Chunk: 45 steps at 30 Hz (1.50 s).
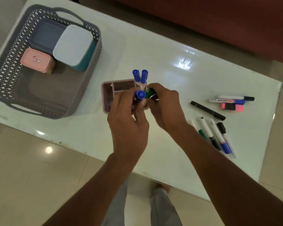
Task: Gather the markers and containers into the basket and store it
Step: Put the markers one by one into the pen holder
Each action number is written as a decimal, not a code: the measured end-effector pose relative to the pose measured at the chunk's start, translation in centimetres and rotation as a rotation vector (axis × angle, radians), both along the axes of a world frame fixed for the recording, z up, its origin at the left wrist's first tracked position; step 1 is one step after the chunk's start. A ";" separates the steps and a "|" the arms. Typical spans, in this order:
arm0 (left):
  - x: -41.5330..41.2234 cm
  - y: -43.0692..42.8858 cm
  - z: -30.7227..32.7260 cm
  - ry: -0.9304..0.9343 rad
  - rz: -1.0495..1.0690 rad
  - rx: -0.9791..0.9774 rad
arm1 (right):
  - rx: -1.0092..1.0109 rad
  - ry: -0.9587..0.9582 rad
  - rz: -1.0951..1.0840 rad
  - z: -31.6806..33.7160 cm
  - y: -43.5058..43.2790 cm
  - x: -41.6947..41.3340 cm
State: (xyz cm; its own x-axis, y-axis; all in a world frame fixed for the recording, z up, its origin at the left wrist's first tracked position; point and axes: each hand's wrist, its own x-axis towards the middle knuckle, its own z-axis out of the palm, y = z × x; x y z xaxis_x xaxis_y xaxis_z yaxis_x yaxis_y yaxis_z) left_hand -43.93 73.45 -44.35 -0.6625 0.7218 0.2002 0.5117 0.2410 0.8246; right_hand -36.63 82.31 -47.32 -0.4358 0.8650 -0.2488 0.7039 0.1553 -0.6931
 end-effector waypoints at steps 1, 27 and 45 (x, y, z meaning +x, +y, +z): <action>0.1 -0.1 0.1 -0.002 0.006 0.002 | -0.023 0.000 -0.029 0.0 0.0 0.1; 0.5 1.5 -4.5 -0.087 -0.007 -0.296 | -0.016 0.121 -0.497 -3.5 -1.9 10.6; 19.6 1.7 -8.4 -0.376 -0.210 -0.784 | 0.077 -0.515 -0.181 -7.4 4.7 20.4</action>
State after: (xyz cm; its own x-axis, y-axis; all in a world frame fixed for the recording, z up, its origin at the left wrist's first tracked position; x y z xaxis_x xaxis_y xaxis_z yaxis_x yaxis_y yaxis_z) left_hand -24.38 75.16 -52.79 -0.4238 0.6738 -0.6053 0.3377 0.7376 0.5847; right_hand -16.20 87.02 -54.70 -0.1171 0.9390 -0.3234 0.9691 0.0369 -0.2438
